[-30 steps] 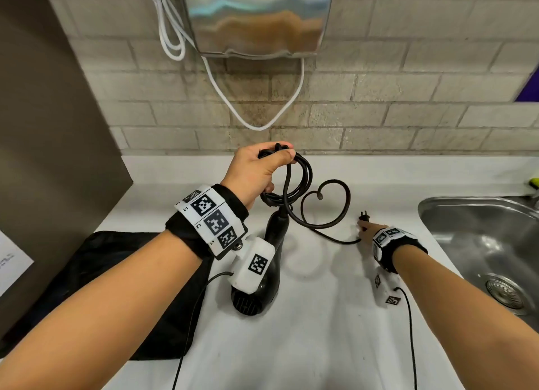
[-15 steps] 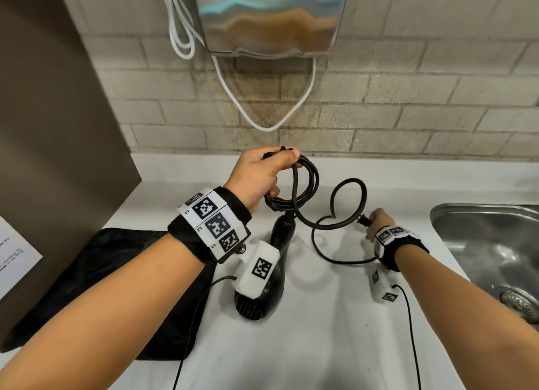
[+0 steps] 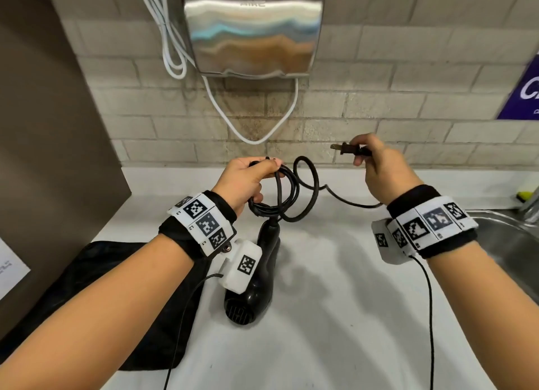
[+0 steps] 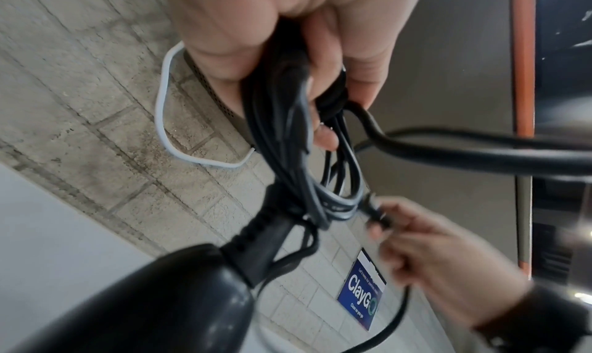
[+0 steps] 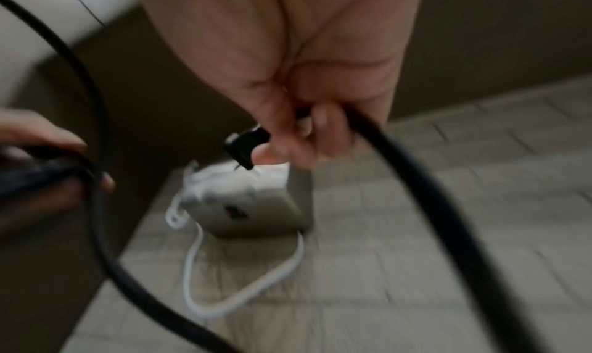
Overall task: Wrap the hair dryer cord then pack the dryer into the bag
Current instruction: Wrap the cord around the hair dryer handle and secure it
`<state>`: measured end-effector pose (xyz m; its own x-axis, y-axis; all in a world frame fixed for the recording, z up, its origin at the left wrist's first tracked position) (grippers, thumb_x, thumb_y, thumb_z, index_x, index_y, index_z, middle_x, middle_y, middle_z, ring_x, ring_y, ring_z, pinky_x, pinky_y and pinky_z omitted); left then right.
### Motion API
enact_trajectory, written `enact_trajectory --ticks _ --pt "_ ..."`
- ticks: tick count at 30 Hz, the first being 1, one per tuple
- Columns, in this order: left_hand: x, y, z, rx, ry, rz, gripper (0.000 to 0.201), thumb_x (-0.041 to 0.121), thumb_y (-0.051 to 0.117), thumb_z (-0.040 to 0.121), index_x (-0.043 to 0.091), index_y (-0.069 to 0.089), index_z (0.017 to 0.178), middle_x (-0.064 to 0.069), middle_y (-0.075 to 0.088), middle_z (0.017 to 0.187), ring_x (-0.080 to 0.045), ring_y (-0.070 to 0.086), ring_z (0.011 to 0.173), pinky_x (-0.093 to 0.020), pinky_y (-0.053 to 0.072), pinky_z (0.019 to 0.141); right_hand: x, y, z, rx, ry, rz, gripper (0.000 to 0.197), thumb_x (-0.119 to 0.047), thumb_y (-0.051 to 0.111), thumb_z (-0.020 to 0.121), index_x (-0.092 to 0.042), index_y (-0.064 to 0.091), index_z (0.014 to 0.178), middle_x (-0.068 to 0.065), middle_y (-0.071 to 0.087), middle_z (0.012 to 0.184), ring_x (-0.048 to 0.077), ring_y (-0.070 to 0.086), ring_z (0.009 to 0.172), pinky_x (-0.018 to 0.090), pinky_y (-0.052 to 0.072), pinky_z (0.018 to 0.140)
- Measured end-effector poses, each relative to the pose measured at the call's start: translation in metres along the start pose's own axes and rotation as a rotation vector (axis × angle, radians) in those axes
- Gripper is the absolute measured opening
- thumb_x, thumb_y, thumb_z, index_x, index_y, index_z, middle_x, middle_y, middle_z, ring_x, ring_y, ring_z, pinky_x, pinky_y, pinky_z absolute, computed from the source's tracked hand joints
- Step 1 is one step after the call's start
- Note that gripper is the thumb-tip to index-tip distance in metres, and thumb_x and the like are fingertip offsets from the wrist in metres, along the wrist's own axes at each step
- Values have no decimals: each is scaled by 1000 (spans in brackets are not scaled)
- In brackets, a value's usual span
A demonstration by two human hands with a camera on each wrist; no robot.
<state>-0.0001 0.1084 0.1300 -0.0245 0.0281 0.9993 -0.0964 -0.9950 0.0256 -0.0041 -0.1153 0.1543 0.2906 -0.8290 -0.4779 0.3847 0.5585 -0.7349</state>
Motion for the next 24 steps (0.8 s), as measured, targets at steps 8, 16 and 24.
enact_trajectory --ticks 8,16,24 --pt "2 -1 0 17 17 14 18 14 54 92 12 63 76 -3 65 74 -5 20 30 -15 24 35 -82 -51 -46 106 -220 -8 36 -23 34 83 -14 54 112 6 67 81 24 58 69 34 44 62" --pt "4 -9 -4 48 33 13 14 14 53 92 7 64 87 -3 65 75 -6 21 30 -14 26 35 -98 -43 -73 -458 -233 245 22 -24 42 85 -21 63 92 -12 58 61 6 46 53 14 35 55" --pt "2 -6 -6 24 30 15 13 14 53 91 11 65 90 -4 66 82 -5 22 29 -14 26 36 -88 33 -59 -202 -42 271 26 -10 47 90 -27 35 75 -2 67 75 -5 55 58 12 40 56"
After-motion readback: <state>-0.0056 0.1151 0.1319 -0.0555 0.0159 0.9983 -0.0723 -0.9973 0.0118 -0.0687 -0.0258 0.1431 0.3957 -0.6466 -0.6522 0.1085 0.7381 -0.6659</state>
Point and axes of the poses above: each hand's wrist, its own z-axis towards the middle knuckle, its own y-axis out of the palm, x = y × z, the point moved 4 cm from there along z, towards the middle knuckle
